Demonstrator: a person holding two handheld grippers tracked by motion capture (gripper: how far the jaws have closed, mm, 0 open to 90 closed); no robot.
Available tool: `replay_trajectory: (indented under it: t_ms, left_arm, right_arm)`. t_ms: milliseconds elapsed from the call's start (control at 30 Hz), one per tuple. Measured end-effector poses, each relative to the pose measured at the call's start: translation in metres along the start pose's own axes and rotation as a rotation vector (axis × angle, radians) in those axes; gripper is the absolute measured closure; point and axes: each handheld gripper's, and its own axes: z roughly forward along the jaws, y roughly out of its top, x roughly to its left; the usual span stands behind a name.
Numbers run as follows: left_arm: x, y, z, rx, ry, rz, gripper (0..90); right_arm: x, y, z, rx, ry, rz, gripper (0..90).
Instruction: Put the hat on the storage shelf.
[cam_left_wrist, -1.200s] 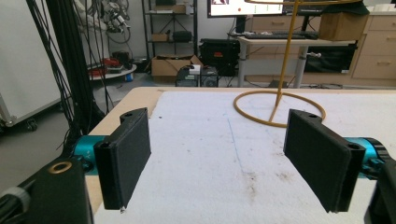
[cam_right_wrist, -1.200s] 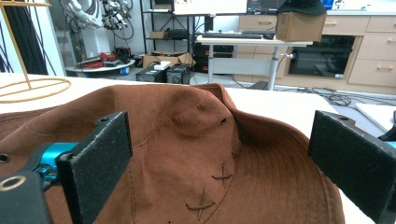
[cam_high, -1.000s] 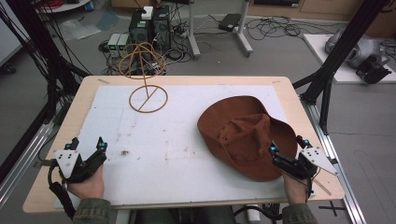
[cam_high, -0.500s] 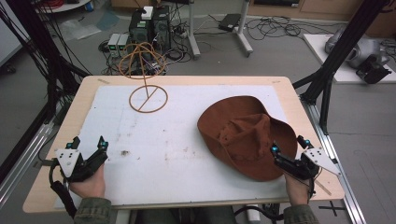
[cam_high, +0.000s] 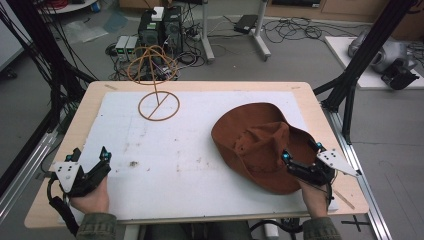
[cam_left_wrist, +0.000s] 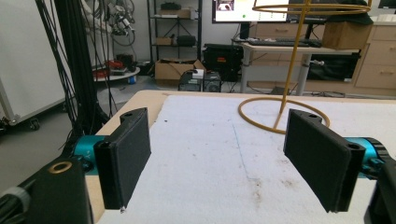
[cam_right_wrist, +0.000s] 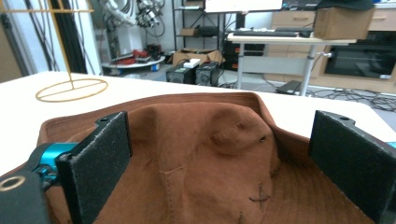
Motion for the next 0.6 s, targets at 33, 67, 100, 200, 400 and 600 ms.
replay_trajectory:
  t_ms: [33, 67, 100, 200, 400, 600]
  left_arm:
    - [0.001, 0.0, 0.0, 0.004, 0.0, 0.0, 23.2]
    - [0.001, 0.0, -0.001, 0.005, 0.002, -0.001, 23.2]
    - [0.002, 0.0, -0.001, 0.003, 0.003, -0.002, 23.2]
    - [0.003, 0.0, -0.002, 0.003, 0.004, -0.002, 23.2]
    - [0.005, -0.001, -0.004, 0.007, 0.006, -0.003, 23.2]
    - [0.006, -0.001, -0.005, 0.007, 0.009, -0.003, 23.2]
  right_arm:
    - [0.0, 0.001, 0.002, 0.01, 0.011, -0.016, 5.5]
    - [0.001, 0.001, 0.003, 0.015, 0.014, -0.026, 5.5]
    - [0.002, 0.001, 0.004, 0.02, 0.015, -0.031, 5.5]
    - [0.004, 0.005, 0.007, 0.027, 0.021, -0.059, 5.5]
    - [0.005, 0.009, 0.019, 0.063, 0.054, -0.056, 5.5]
    - [0.009, 0.005, 0.036, 0.171, 0.092, -0.1, 5.5]
